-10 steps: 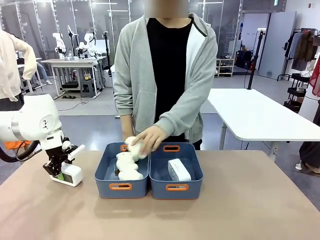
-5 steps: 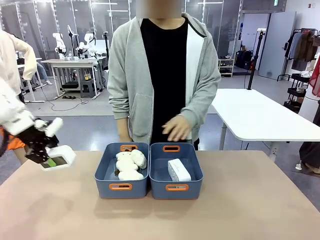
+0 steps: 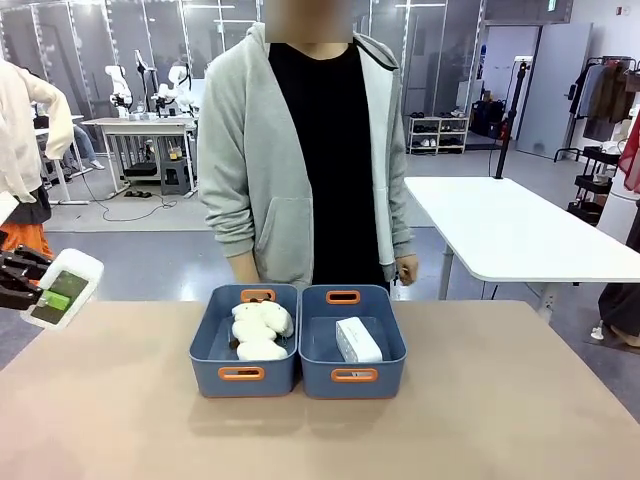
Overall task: Sort the digital clocks into the basket.
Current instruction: Pick up the Digital clock from the table and place it into the empty Plastic storage basket.
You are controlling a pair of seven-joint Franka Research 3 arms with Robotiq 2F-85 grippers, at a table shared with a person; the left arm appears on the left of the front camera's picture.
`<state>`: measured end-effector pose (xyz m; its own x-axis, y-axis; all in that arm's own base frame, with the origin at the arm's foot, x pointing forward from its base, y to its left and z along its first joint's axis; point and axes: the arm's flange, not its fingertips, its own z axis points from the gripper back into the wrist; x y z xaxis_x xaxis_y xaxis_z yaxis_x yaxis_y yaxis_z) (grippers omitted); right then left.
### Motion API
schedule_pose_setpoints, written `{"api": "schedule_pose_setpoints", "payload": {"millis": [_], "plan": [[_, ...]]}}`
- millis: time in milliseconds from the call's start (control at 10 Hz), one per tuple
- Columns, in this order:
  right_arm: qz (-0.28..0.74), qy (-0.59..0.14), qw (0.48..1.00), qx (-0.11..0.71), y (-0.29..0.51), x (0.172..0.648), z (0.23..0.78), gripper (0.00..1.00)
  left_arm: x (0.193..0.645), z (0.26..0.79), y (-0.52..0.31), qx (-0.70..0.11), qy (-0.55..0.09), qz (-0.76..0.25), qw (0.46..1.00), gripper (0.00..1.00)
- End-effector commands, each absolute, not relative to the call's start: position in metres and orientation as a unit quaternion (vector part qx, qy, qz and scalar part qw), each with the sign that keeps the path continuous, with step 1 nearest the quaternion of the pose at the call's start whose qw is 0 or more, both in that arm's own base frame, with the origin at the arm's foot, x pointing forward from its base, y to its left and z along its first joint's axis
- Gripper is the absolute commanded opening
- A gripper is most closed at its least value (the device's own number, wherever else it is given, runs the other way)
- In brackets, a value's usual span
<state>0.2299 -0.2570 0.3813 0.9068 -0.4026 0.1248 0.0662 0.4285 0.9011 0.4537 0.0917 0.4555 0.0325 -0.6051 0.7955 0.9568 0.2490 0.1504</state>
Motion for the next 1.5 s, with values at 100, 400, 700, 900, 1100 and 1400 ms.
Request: {"api": "schedule_pose_setpoints", "payload": {"millis": [100,400,700,900,1100,1400], "plan": [[-0.140,-0.165,0.826,0.520,-0.257,0.228,0.382,1.00,0.466,0.469,0.008,-0.275,-0.484,-0.534,0.636,0.14],[-0.140,-0.165,0.826,0.520,-0.257,0.228,0.382,1.00,0.487,0.475,-0.099,-0.305,-0.412,-0.562,0.650,0.14],[-0.140,-0.165,0.826,0.520,-0.257,0.228,0.382,1.00,0.508,0.479,-0.218,-0.291,-0.390,-0.620,0.615,0.14],[-0.140,-0.165,0.826,0.520,-0.257,0.228,0.382,1.00,0.524,0.465,-0.286,-0.285,-0.358,-0.645,0.612,0.14],[-0.140,-0.165,0.826,0.520,-0.257,0.228,0.382,1.00,0.552,0.435,-0.343,-0.276,-0.348,-0.651,0.616,0.14],[-0.140,-0.165,0.826,0.520,-0.257,0.228,0.382,1.00,0.580,0.400,-0.368,-0.278,-0.319,-0.637,0.644,0.14]]}}
